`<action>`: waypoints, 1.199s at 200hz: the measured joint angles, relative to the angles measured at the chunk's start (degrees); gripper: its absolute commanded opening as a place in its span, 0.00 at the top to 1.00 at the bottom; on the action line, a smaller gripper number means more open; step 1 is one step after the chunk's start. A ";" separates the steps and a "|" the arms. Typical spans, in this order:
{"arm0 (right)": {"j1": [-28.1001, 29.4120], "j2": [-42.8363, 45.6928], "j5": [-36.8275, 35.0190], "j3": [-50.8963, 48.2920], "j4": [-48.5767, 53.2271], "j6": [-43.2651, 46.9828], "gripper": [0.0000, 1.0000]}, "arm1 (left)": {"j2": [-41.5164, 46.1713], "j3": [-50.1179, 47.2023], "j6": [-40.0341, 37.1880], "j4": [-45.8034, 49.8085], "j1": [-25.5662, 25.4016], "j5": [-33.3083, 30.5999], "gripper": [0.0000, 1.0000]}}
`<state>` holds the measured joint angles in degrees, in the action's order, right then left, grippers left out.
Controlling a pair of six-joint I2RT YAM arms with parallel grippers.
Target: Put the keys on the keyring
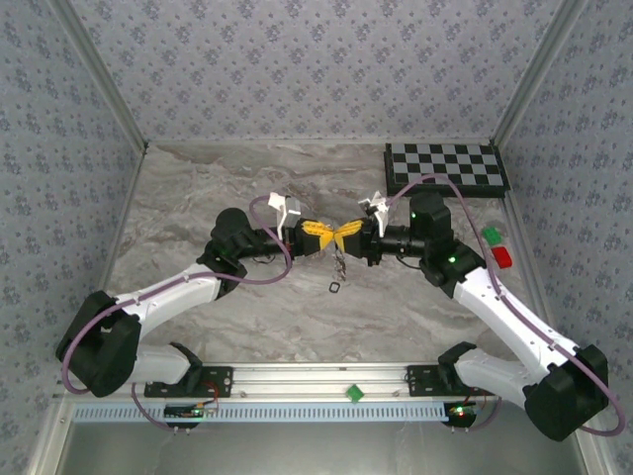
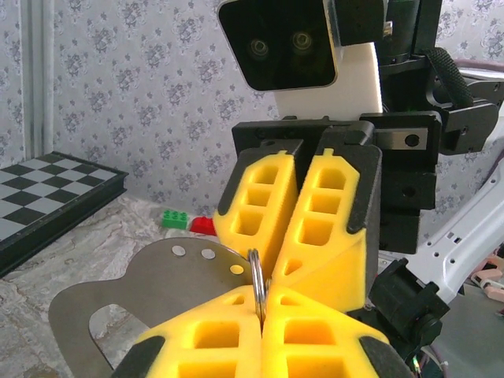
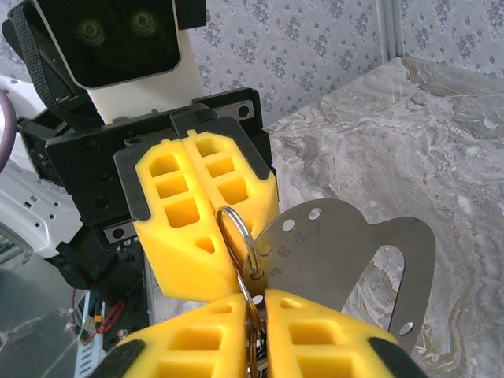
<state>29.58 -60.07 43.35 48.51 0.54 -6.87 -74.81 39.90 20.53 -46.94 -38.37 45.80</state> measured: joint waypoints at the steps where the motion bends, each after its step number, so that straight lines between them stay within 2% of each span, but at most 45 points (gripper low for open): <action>1: 0.00 0.00 0.00 0.00 0.00 -0.04 0.92 | 0.00 0.00 0.00 0.00 0.00 -0.02 1.00; 15: 0.00 0.00 -0.02 0.00 -0.09 -0.11 1.00 | 0.00 0.00 0.13 0.00 0.00 -0.20 1.00; 183: 0.00 0.02 -0.39 -0.13 0.61 1.18 1.00 | -0.33 0.00 0.11 0.17 0.00 -0.22 1.00; 193: 0.02 0.00 -0.50 0.09 1.44 1.79 1.00 | -0.33 0.00 0.02 0.52 0.00 -0.22 0.93; 211: 0.17 -0.37 -0.79 1.55 4.39 3.13 1.00 | -0.33 0.00 -0.33 0.79 0.00 -0.17 0.72; 229: 0.35 -1.07 -1.46 3.58 8.83 4.87 1.00 | -0.28 0.00 -0.94 0.74 0.20 -0.26 0.64; 240: 0.48 -1.68 -2.21 5.22 12.07 6.05 1.00 | -0.24 0.00 -0.98 0.83 0.66 -0.24 0.63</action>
<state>30.06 -61.76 41.15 53.74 12.60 -0.82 -75.05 39.90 19.55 -46.11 -37.71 45.56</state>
